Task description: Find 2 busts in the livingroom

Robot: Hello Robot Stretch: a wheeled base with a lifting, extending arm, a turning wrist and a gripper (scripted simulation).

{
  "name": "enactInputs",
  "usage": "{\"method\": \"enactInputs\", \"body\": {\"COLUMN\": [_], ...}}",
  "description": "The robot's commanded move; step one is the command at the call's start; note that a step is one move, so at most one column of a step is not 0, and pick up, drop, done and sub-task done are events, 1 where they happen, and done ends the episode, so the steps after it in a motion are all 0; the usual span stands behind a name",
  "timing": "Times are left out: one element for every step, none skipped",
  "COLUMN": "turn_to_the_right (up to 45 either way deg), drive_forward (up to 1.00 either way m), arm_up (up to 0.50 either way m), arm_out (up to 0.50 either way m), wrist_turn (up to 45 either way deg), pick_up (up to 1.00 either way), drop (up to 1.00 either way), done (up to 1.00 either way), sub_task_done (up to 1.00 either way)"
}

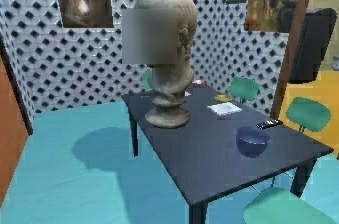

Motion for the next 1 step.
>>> {"method": "enactInputs", "body": {"turn_to_the_right": [45.0], "drive_forward": [0.0], "arm_up": [0.0], "arm_out": [0.0], "wrist_turn": [0.0], "pick_up": [0.0], "drop": [0.0], "done": [0.0], "sub_task_done": [0.0]}}
